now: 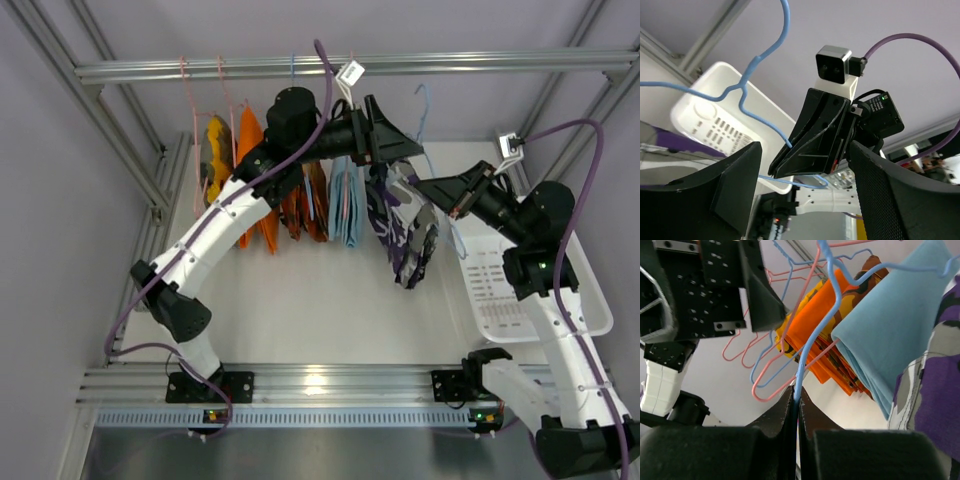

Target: Remove the trousers from the hanger

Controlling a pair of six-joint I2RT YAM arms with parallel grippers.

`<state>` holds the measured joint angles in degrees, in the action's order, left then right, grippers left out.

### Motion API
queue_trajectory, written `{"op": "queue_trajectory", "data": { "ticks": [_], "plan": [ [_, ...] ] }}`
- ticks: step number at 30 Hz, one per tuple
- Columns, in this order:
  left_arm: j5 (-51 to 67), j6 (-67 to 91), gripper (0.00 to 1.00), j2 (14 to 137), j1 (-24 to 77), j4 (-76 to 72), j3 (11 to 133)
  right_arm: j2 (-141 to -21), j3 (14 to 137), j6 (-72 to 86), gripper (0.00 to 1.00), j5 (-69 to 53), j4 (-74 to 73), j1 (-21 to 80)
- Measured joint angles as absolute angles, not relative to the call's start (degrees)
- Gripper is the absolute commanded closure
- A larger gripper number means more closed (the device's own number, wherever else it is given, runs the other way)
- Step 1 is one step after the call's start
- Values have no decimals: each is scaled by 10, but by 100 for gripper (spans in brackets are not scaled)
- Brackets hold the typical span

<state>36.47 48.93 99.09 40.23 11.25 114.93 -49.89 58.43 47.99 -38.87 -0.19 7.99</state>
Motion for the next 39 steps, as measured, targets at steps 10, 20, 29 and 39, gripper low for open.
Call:
{"op": "queue_trajectory", "data": {
  "ticks": [10, 20, 29, 39],
  "plan": [
    [321, 588, 28, 1028, 456, 86, 1112, -483, 584, 462, 100, -385, 3, 91],
    [281, 616, 34, 1032, 462, 70, 1118, -450, 566, 460, 100, -378, 2, 98],
    [270, 633, 59, 1064, 480, 62, 1145, -438, 552, 456, 100, -341, 0, 118],
    [289, 654, 100, 1076, 486, 65, 1150, -432, 535, 441, 27, -331, 12, 139]
  ]
}}
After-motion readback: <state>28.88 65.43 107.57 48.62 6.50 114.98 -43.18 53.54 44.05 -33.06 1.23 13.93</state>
